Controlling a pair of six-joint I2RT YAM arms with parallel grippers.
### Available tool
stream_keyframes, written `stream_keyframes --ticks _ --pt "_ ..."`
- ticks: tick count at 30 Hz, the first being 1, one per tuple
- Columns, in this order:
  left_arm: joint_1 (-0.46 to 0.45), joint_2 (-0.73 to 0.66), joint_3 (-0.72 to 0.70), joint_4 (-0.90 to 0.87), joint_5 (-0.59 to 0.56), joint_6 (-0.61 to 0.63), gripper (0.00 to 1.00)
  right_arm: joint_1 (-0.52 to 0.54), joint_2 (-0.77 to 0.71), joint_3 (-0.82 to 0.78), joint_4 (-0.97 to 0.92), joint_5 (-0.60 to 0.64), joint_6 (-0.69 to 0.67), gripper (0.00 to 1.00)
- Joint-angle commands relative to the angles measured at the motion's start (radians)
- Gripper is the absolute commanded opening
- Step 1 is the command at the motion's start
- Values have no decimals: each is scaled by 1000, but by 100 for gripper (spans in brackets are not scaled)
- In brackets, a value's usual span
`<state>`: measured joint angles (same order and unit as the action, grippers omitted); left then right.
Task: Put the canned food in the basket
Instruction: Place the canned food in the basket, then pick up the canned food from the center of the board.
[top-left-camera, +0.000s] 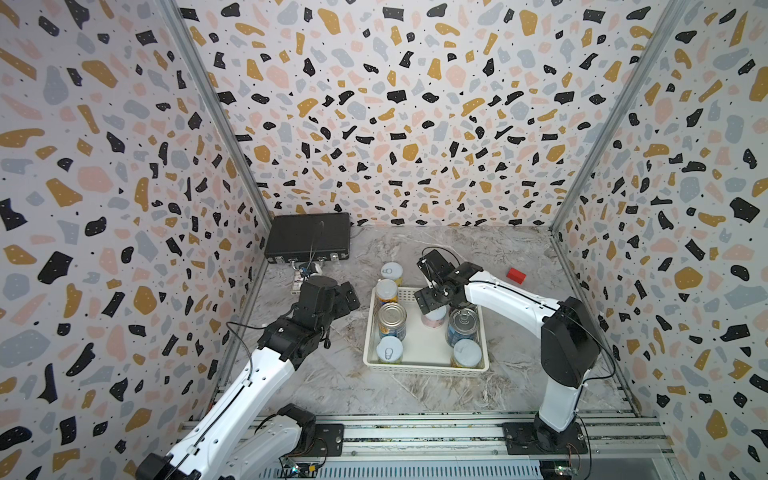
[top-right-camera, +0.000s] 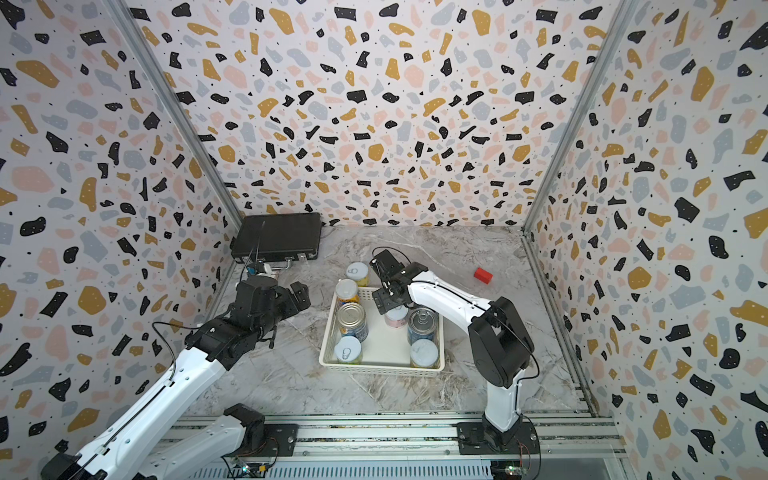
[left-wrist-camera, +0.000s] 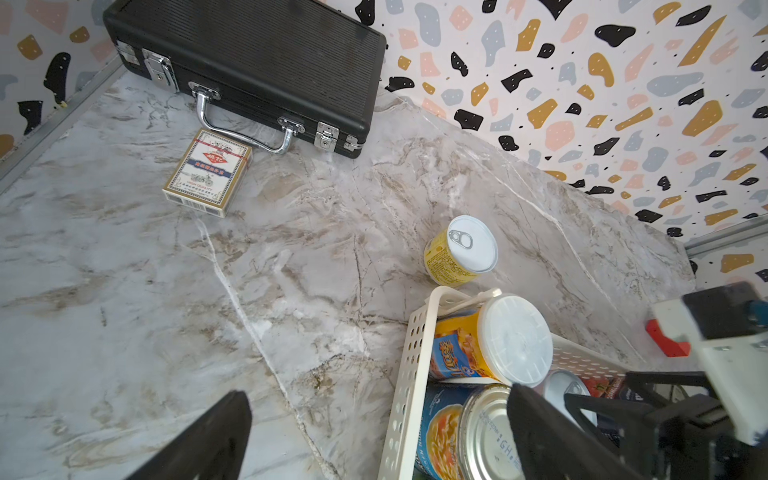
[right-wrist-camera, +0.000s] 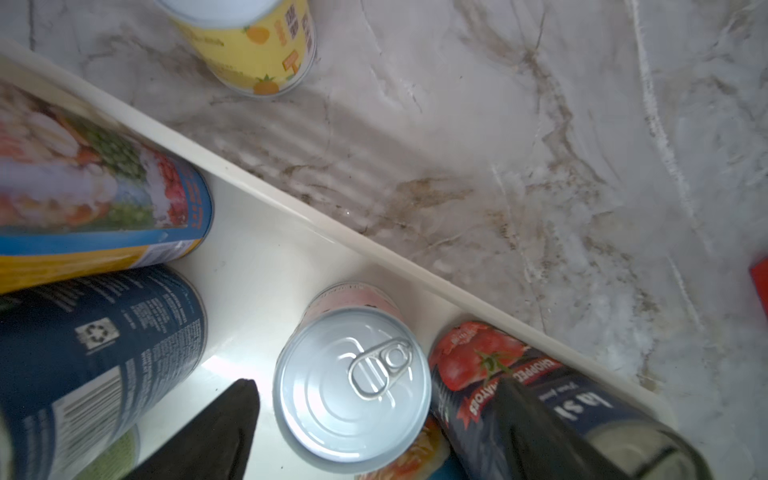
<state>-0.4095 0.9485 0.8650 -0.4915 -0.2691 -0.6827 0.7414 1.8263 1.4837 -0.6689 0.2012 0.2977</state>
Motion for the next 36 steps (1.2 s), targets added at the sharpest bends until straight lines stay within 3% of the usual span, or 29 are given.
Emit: stream_keyframes --ticks 1,9,18,22,27,36 --pt "6 29 10 40 -6 27 100 -4 -30 -18 -8 16 -8 94" --pt "10 256 134 66 14 49 100 -4 -35 -33 -4 35 -24 92" --pt "4 769 633 -114 181 36 100 -4 -376 -204 103 114 -4 98" --pt "-17 915 814 -223 164 84 100 -15 -521 -269 131 128 14 100" --pt "-69 1088 1057 -394 125 192 100 -46 -591 -295 124 107 46 100" --pt "-102 1252 1209 -492 95 261 100 -96 -725 -372 151 116 84 100"
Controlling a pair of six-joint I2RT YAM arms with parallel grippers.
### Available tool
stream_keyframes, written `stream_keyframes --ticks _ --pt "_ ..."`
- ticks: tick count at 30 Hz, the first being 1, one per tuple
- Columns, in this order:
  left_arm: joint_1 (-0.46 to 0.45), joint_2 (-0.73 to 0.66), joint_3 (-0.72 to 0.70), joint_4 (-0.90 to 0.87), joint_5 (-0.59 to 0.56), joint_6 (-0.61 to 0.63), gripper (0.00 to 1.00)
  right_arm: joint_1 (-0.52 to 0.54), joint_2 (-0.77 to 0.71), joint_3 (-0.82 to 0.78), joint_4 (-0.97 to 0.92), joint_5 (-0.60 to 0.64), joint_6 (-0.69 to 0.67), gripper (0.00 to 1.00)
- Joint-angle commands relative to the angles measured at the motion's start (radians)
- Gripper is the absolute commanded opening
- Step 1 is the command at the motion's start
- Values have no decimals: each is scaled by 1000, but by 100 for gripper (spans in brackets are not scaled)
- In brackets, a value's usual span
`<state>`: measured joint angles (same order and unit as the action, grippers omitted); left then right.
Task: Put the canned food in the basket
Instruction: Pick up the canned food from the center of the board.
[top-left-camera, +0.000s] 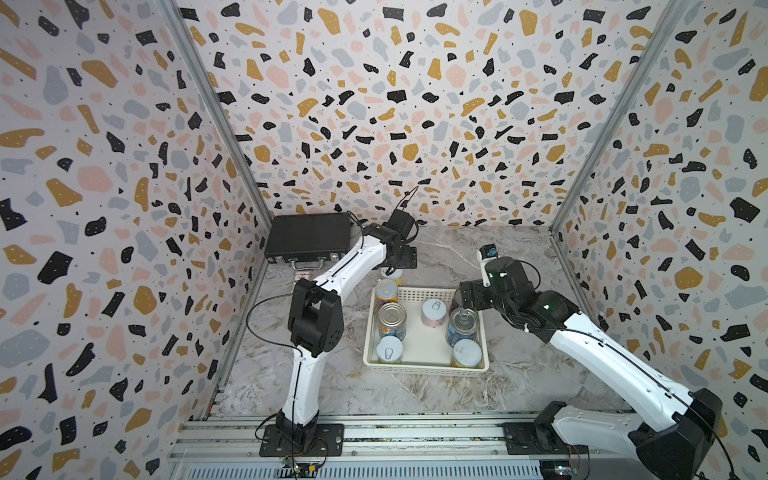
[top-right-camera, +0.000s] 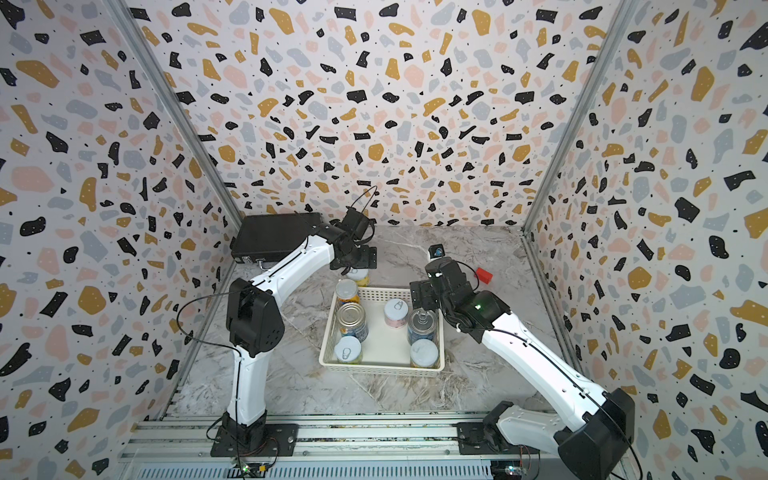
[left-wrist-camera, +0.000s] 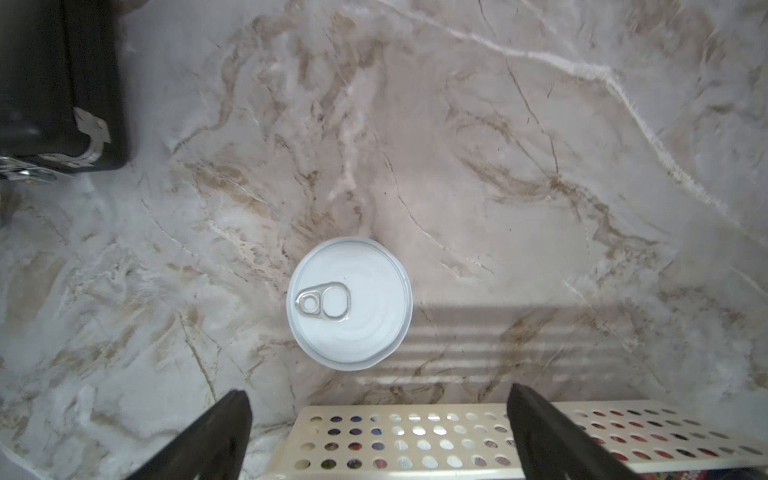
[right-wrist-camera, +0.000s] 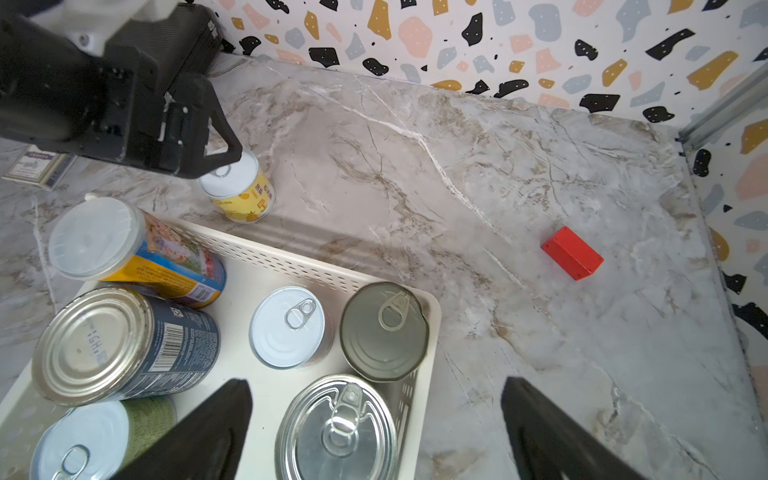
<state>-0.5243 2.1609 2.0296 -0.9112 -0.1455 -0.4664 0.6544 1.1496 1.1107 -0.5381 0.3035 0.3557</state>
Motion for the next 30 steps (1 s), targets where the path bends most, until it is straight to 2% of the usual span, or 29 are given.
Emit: stream_keyframes --ticks 1,6,17,21,24,30 --pt "13 65 64 -88 -35 52 100 -12 -56 -3 22 13 29 100" --pt "13 138 119 -127 -63 80 100 -18 -55 -8 28 3 30 100" --pt "16 204 152 -89 -22 132 100 -21 -24 2 27 -33 29 100" --pt "16 238 180 -90 -17 139 97 -21 -19 3 27 -39 28 100" --pt "19 266 216 -105 -23 141 92 -21 -15 4 27 -40 27 100" --pt "21 275 251 -112 -27 145 74 -21 -13 6 27 -45 26 100"
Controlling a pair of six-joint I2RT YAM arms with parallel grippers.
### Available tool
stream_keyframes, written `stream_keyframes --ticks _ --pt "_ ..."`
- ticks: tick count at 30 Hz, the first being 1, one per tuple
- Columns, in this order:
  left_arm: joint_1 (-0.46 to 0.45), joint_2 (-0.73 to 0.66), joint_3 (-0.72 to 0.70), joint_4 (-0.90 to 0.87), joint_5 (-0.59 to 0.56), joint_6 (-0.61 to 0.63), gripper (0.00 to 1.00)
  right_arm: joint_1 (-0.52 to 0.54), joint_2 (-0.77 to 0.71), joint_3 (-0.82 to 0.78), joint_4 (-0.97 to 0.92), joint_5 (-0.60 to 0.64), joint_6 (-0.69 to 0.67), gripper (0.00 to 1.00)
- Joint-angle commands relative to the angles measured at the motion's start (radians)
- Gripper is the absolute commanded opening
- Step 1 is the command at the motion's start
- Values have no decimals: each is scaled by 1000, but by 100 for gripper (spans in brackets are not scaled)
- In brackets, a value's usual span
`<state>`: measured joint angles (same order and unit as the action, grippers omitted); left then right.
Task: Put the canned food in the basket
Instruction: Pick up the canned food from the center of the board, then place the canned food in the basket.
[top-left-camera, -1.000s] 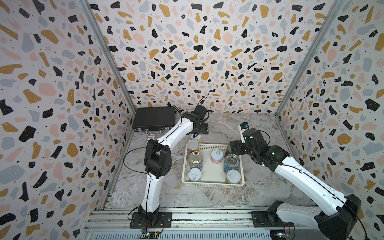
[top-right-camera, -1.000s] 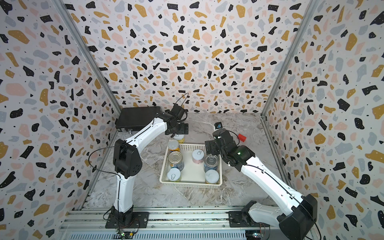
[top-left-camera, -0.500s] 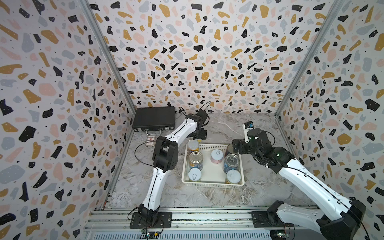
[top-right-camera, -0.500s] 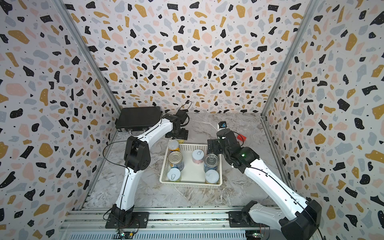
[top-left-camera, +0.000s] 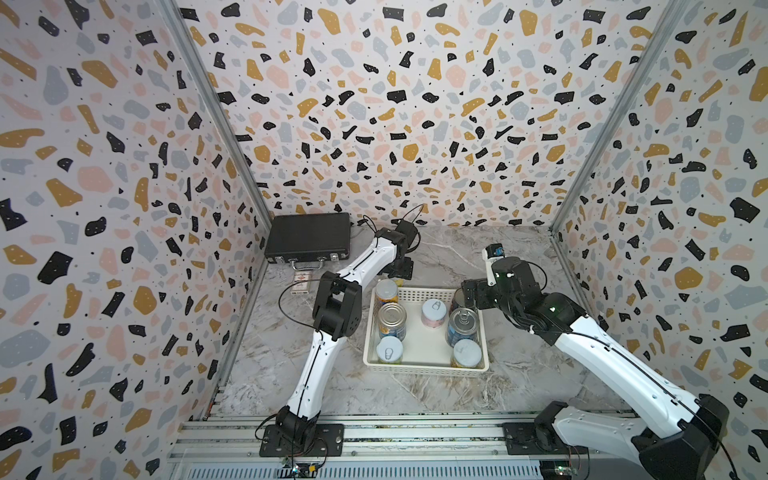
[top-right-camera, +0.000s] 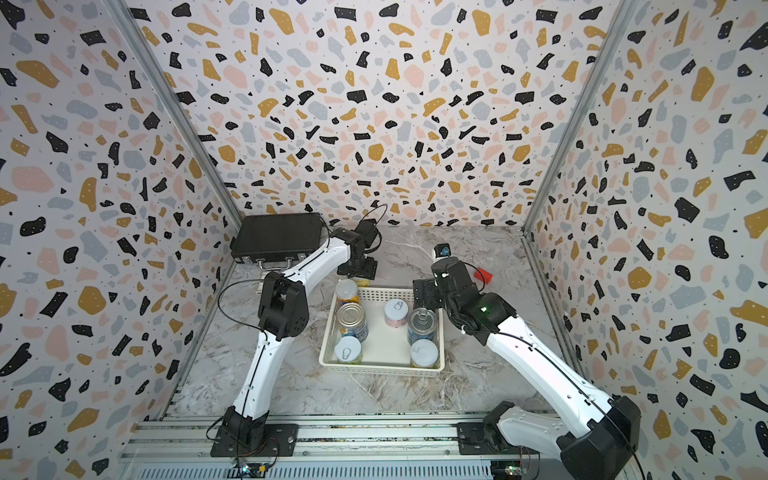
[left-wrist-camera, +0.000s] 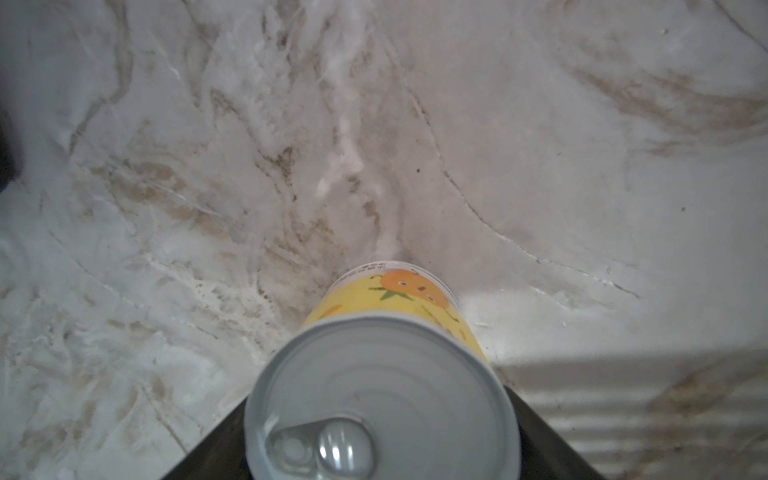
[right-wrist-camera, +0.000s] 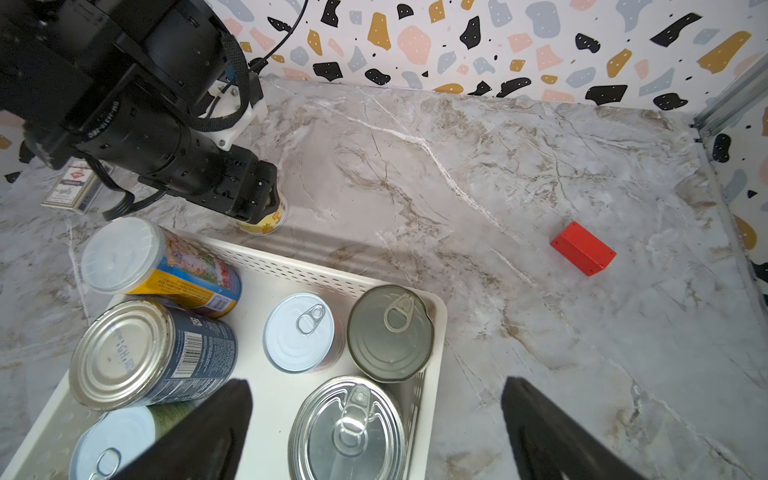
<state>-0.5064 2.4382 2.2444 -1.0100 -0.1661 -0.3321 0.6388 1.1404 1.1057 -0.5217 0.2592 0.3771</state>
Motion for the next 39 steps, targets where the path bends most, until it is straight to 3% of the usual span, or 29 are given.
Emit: stream_keyframes --ticks 1,10,22,28,39 --pt "3 -7 39 -13 -3 8 70 -5 -2 11 11 -1 6 100" --pt "-2 -153 -34 -1 -9 -6 51 -5 1 10 11 -4 9 100" --pt "-52 -504 -220 -46 -46 -34 46 -13 0 2 18 0 14 100" --pt "-126 -651 -272 -124 -73 -66 46 -35 -43 -13 19 -32 29 100" --pt "-387 -809 -450 -115 -74 -121 46 -128 -87 -34 11 -104 69 100"
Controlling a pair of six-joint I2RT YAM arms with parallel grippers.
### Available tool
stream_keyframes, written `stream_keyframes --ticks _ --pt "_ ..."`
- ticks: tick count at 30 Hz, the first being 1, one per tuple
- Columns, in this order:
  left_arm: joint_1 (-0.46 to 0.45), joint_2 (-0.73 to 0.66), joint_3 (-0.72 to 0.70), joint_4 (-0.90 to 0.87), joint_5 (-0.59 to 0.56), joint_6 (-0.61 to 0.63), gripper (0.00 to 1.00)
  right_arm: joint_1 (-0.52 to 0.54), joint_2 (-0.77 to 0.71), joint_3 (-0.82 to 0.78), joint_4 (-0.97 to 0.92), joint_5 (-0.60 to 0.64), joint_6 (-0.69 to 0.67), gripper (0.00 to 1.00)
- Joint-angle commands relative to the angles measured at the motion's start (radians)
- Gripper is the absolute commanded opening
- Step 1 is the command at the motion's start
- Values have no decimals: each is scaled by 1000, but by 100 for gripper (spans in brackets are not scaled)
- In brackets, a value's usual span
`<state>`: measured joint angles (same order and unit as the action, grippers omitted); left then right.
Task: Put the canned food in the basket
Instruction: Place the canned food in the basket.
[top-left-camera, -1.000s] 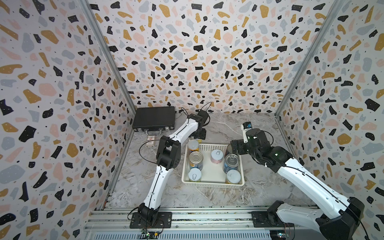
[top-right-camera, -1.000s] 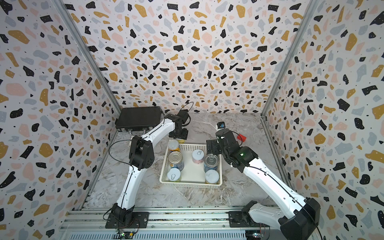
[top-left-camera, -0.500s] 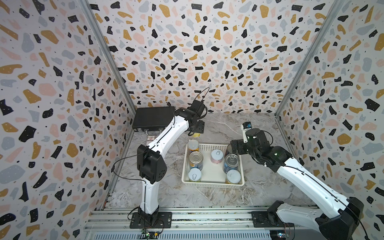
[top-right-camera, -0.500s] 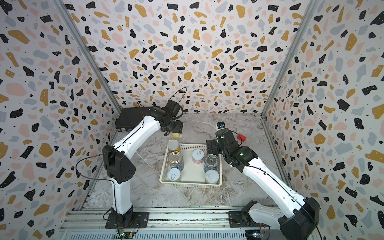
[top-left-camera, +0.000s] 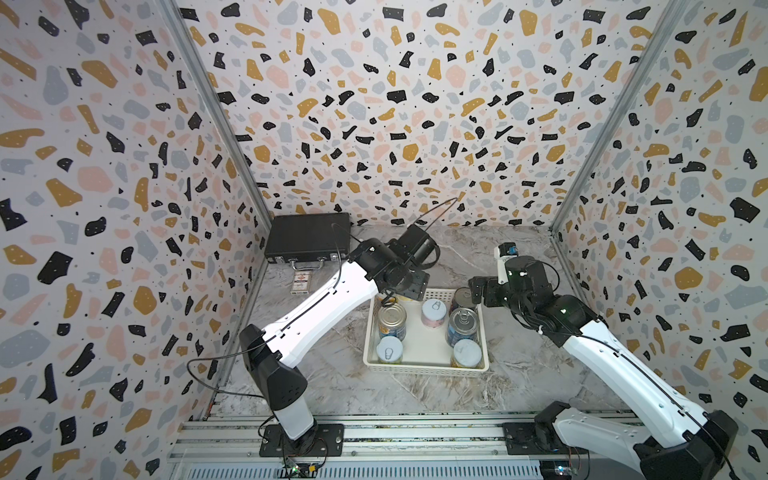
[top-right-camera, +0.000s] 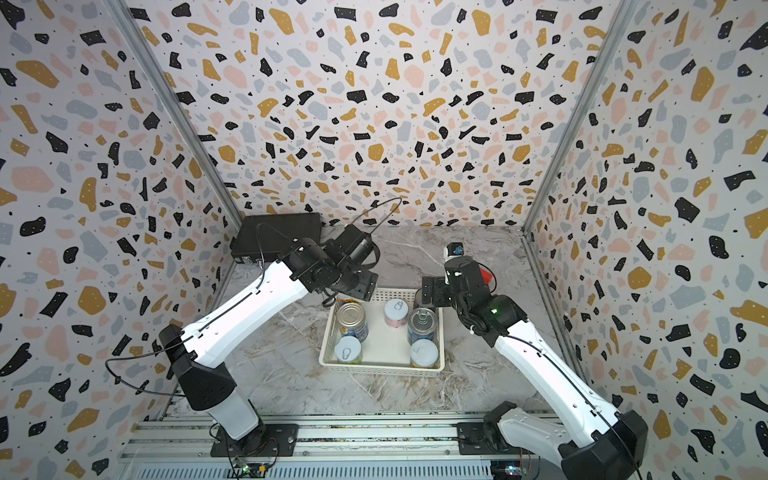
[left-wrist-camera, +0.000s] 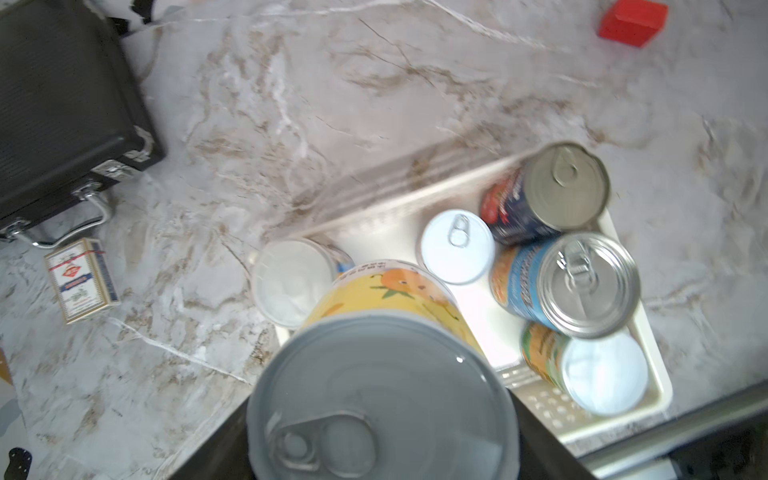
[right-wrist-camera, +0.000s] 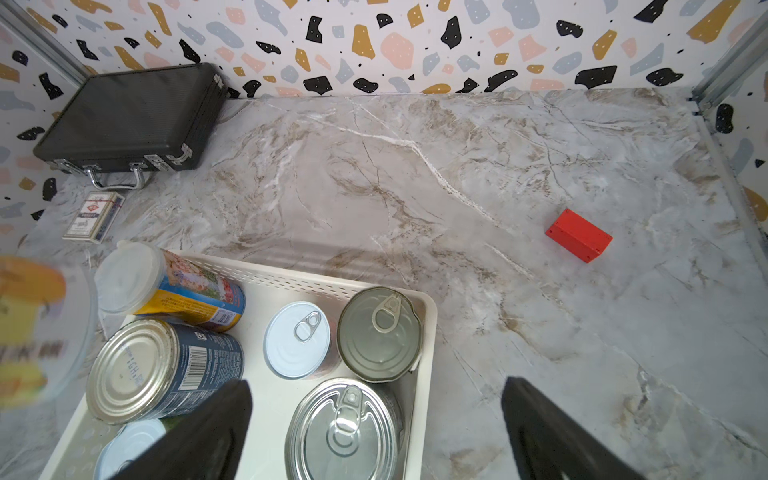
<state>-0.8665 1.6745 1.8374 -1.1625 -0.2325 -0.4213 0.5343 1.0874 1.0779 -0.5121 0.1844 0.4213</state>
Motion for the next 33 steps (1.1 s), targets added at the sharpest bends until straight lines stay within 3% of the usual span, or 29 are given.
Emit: stream_keyframes --ticks 1,12,33 --pt "-40 -60 -74 53 -4 -38 46 -34 -43 -11 1 -31 29 100" --pt "-162 -90 -248 156 24 -88 47 -90 -86 -38 2 -26 52 100" --pt "-169 42 -483 407 106 -119 47 -106 -108 -50 1 -21 59 100"
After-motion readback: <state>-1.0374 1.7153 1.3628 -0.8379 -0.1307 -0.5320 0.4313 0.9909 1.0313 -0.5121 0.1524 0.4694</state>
